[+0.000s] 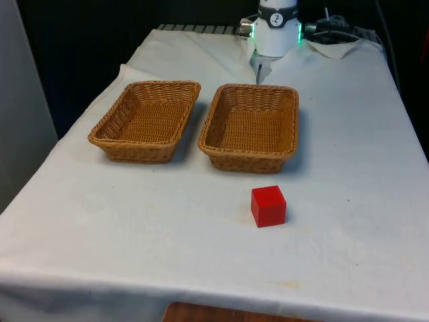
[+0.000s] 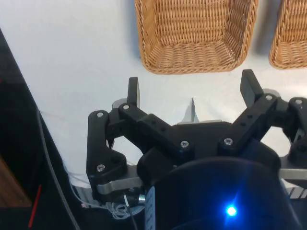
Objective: Pick up the red cube and place it into the right basket.
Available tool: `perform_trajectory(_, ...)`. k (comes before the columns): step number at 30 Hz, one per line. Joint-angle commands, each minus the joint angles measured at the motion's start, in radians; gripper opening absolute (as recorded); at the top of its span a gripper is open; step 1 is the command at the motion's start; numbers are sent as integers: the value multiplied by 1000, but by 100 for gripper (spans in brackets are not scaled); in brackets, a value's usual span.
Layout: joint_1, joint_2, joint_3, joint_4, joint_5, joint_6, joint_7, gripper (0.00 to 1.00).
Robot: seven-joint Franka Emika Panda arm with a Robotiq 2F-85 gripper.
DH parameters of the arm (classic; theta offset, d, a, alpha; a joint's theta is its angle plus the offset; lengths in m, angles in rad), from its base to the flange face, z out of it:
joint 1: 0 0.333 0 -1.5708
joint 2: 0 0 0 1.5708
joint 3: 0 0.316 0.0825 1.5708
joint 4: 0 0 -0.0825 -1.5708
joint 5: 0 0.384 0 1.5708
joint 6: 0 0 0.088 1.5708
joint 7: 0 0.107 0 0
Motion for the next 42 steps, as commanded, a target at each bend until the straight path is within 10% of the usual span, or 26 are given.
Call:
perform_trajectory(1,2,16,2,16,1,-4,4,100)
perform_trajectory(42,-2,283,50,310,16,-8,-39,100)
